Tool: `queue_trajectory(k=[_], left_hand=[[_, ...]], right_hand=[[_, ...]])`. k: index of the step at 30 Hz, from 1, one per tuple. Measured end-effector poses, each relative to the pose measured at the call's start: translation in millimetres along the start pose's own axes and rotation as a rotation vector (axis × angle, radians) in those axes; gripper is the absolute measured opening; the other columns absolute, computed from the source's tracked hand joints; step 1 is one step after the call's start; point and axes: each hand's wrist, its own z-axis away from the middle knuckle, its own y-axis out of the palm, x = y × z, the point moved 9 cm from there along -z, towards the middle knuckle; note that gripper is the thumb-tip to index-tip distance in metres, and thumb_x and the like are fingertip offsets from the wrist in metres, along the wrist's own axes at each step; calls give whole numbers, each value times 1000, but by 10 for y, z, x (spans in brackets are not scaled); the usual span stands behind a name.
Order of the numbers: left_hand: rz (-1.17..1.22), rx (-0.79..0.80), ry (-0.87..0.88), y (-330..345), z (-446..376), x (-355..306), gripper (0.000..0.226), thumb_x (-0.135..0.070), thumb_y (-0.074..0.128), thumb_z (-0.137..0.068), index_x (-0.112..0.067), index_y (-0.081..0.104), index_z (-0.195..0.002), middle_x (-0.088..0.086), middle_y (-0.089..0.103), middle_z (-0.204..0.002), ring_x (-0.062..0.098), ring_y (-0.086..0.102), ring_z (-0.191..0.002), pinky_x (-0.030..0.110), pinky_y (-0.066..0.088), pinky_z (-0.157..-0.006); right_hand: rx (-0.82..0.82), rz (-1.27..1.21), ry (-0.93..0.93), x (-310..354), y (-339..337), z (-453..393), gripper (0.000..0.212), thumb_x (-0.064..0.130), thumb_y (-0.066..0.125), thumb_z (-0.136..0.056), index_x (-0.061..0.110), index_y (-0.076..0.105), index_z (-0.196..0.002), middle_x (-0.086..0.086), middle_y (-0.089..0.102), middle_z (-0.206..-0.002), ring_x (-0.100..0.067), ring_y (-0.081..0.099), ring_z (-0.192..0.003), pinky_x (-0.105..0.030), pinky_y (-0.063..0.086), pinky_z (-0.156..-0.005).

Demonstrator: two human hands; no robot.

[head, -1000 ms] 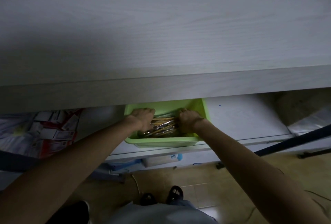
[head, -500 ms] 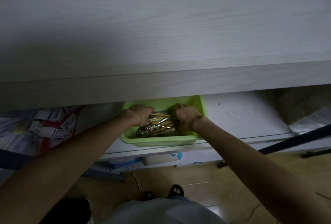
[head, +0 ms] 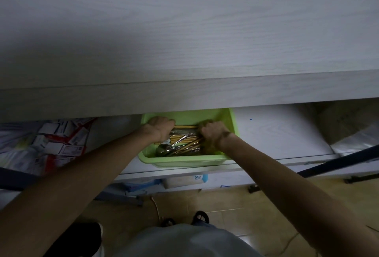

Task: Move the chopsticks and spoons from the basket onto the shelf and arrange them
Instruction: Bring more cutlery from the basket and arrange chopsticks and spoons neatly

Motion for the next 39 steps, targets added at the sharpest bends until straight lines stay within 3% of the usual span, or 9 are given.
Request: queue_trajectory(k=[4, 7, 11, 15, 21, 27, 31, 36, 39], left_hand=[[9, 9, 14, 31, -3, -10, 30, -13, 55, -96, -17, 55, -126, 13, 63, -117, 31, 62, -103, 32, 38, -69], [57, 66, 71, 97, -13, -45, 29, -24, 61, -92, -19, 55, -120, 9, 63, -115, 29, 62, -99, 32, 42, -69], [88, 116, 92, 141, -43, -24, 47, -47, 73, -82, -20, 55, -115, 4, 63, -109, 27, 63, -97, 31, 43, -69], [141, 162, 60, 192, -88, 12, 43, -50, 76, -80, -21, 62, -108, 2, 66, -102, 23, 64, -89, 30, 48, -68], [176, 278, 18, 245, -112, 11, 34, -39, 74, -82, -18, 67, -107, 5, 69, -100, 25, 67, -89, 35, 56, -78], [154, 231, -1, 101, -113, 58, 28, -27, 68, -84, -13, 65, -109, 7, 65, -101, 26, 61, -86, 28, 46, -68], [129, 166, 19, 53, -95, 44, 31, -31, 68, -81, -20, 62, -109, 6, 66, -105, 27, 62, -90, 28, 46, -70], [149, 136, 24, -56, -76, 37, 25, -23, 70, -77, -22, 64, -101, 3, 66, -97, 22, 61, -81, 31, 53, -70], [114, 181, -4, -119, -15, 34, 24, -19, 67, -80, -16, 67, -104, 5, 61, -92, 25, 59, -81, 28, 43, -62]], right_hand=[[-81, -45, -111, 131, -134, 55, 48, 43, 62, -92, 15, 53, -130, -6, 58, -132, -25, 62, -114, -36, 50, -88], [-43, -105, -112, 154, -122, 66, 58, 51, 64, -90, 14, 49, -132, -6, 60, -127, -26, 63, -110, -35, 50, -85], [-16, -16, -88, 132, -55, 28, 32, 43, 56, -97, 18, 58, -117, -3, 66, -115, -21, 63, -101, -32, 46, -80], [-9, 32, -83, 137, -38, 25, 24, 37, 48, -101, 18, 60, -112, -4, 67, -111, -20, 62, -100, -33, 47, -91], [28, -8, -109, 160, 37, 20, 41, 52, 49, -99, 15, 58, -114, -6, 66, -112, -21, 63, -99, -34, 49, -90], [101, -167, -103, 132, 96, 24, 37, 30, 41, -107, 5, 49, -133, -15, 55, -140, -29, 54, -128, -37, 42, -104], [130, -346, -118, 65, 79, 77, 47, 41, 62, -96, 12, 53, -132, -12, 61, -131, -28, 59, -118, -30, 45, -91], [162, -284, -119, 31, 120, 95, 31, 40, 48, -103, 14, 59, -116, -9, 65, -116, -23, 61, -99, -30, 43, -78], [122, -202, -124, 33, 43, 107, 28, 32, 43, -105, 11, 59, -115, -10, 65, -117, -25, 63, -107, -33, 49, -87]])
